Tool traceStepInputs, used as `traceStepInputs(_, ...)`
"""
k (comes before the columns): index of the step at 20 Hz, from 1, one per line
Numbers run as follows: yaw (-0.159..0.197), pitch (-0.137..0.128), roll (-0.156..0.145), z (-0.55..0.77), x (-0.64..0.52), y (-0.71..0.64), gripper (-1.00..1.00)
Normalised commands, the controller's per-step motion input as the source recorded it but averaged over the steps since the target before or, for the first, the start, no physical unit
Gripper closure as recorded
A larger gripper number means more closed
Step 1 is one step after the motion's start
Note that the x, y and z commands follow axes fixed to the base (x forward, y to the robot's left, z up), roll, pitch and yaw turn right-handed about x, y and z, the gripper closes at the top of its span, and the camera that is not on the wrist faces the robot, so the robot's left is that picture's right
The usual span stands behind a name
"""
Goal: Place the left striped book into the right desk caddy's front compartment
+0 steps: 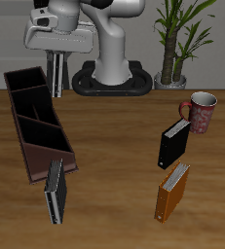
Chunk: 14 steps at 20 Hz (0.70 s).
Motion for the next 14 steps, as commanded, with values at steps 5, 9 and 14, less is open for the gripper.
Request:
traceStepInputs(5, -0.013, 0.016, -0.003, -0.11, 0.05, -0.03, 1.0)
traceStepInputs(9, -0.002, 0.023, -0.009, -0.15, 0.07, -0.08, 1.0)
traceStepInputs(14, -0.005, 0.013, -0.007, -0.1, 0.05, -0.02, 1.0)
